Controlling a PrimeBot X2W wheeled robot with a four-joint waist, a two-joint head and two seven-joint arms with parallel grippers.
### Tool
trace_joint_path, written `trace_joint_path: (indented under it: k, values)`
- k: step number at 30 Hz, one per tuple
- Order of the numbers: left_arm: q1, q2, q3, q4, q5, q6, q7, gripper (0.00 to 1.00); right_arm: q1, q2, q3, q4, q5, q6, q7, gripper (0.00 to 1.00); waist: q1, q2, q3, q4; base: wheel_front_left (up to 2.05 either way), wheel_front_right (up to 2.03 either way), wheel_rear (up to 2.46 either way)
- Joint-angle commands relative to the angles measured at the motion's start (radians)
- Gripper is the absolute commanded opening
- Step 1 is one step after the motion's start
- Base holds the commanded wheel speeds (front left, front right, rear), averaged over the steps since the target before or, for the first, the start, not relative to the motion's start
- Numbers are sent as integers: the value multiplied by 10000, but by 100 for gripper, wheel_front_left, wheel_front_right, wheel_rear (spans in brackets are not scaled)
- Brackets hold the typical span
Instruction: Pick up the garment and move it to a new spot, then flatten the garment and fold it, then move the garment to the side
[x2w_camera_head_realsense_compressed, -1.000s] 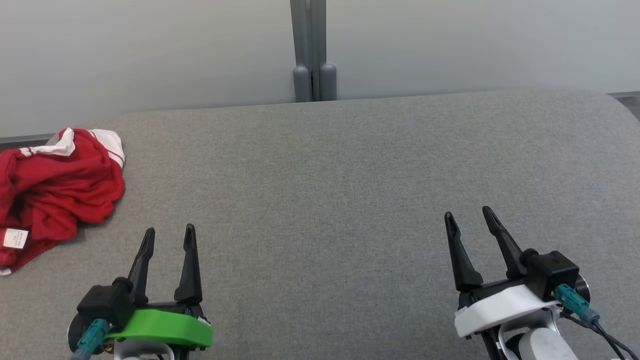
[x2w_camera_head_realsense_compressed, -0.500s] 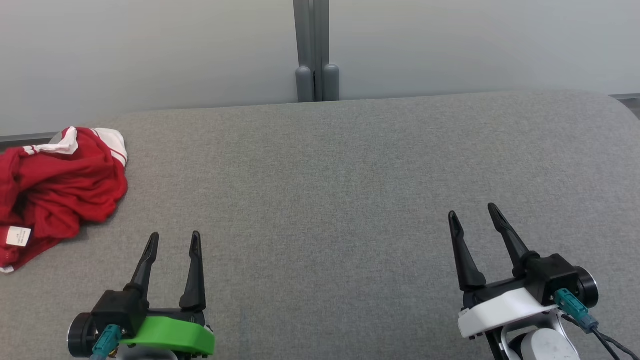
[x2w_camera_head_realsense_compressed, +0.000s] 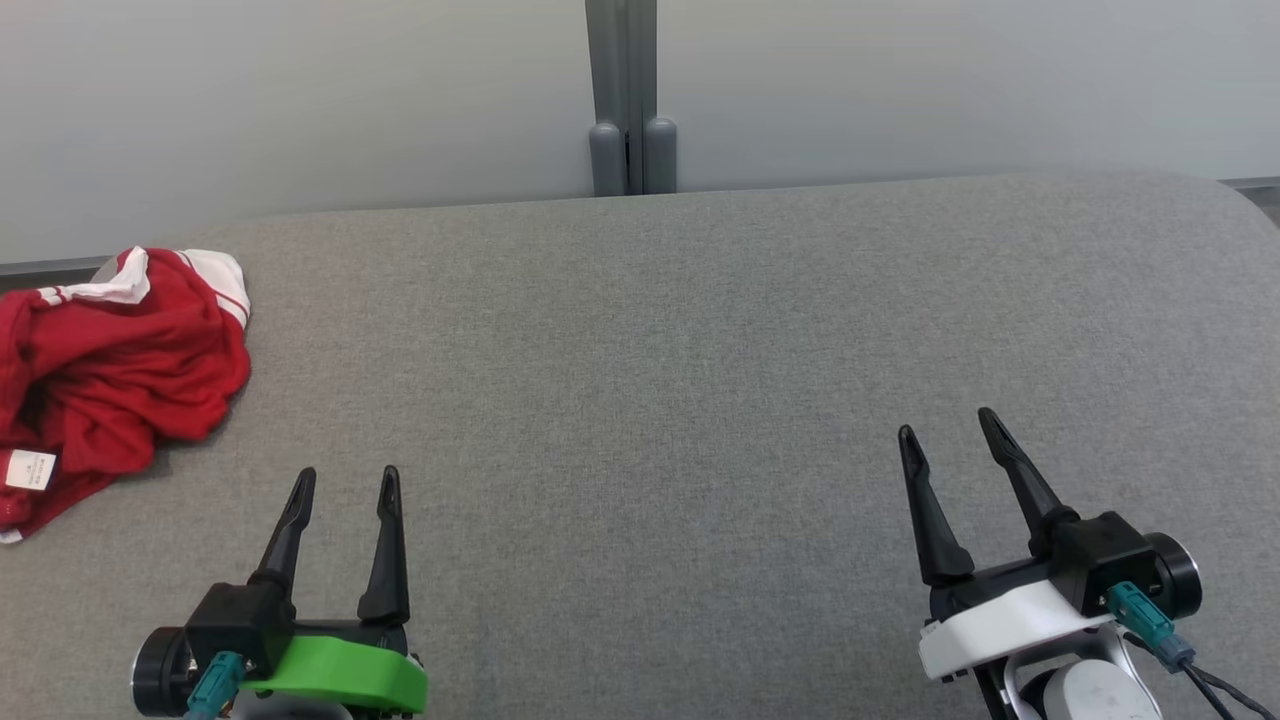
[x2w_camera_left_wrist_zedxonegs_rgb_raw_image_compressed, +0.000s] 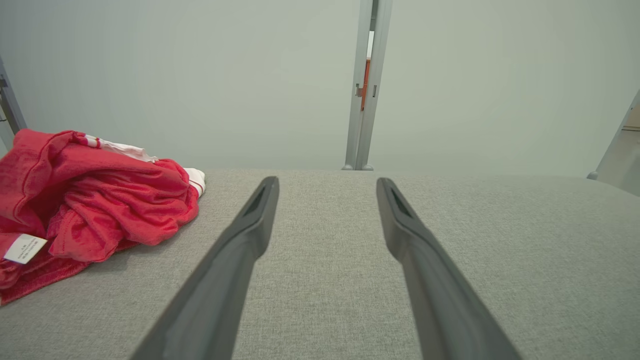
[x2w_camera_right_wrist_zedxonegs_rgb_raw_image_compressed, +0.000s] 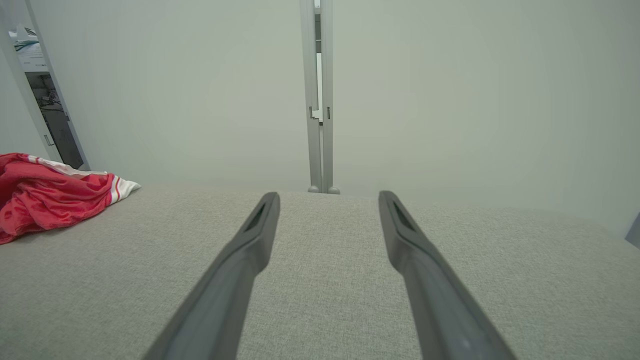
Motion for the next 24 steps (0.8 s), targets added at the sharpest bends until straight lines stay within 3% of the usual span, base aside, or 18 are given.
trace_joint_path:
  k: [1,17,24]
  values:
    - [-13,64,-17,-6,45,-22,-6,100,-29,-32,1,19,4,4,-31,100,0,0,23,-13,0,0,0]
    - [-11,64,-36,96,14,0,-6,100,-2,-33,142,73,-72,4,-31,100,0,0,78,23,0,0,0]
    - [-88,66,-131,182,-58,35,-6,100,135,-32,175,66,24,4,-31,100,0,0,77,472,0,0,0]
